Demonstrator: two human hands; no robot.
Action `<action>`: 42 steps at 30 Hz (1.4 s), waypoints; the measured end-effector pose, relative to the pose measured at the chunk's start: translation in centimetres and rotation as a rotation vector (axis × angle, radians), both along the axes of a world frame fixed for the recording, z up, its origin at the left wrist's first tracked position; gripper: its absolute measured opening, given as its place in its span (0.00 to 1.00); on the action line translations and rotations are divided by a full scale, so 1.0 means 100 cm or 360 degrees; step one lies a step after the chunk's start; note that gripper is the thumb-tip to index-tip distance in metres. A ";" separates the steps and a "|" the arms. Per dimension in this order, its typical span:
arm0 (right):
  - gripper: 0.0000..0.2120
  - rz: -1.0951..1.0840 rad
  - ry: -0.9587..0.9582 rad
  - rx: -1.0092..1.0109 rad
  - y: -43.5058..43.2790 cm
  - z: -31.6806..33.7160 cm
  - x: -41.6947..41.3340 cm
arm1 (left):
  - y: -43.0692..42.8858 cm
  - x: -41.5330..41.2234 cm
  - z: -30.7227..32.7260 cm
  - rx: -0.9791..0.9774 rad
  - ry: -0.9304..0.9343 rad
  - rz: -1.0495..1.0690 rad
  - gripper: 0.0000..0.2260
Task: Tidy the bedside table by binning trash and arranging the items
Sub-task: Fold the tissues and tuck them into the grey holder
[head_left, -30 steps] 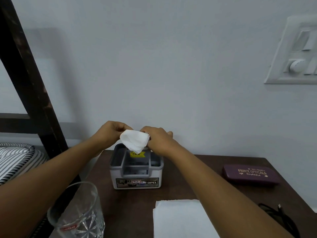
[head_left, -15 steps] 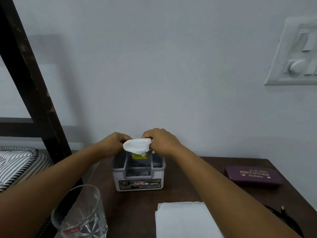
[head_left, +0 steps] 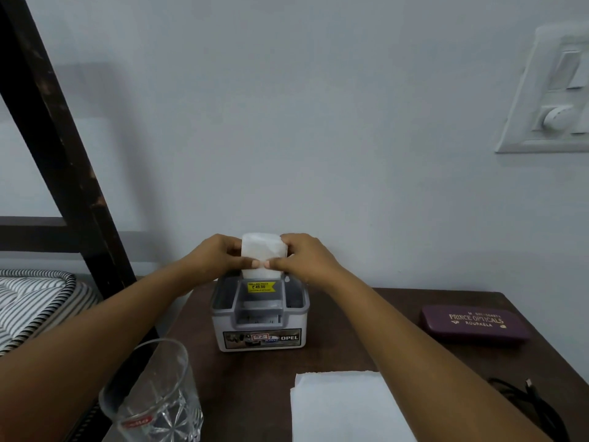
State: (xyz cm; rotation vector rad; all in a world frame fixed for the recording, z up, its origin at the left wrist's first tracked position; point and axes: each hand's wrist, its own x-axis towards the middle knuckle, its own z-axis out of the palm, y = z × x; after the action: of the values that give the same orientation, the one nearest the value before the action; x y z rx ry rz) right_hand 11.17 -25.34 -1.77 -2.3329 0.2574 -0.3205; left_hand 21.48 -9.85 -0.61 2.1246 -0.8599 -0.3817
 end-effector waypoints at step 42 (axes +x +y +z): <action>0.12 -0.0786 -0.0226 -0.0805 0.058 -0.122 -0.250 | -0.004 -0.180 -0.073 0.0252 0.0129 0.0395 0.09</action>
State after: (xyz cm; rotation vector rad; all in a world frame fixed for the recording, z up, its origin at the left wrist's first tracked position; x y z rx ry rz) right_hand -13.83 -19.58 -13.94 -2.6955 0.7592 -0.8751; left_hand 3.46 -10.29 -7.90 2.3120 -0.5264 -0.4139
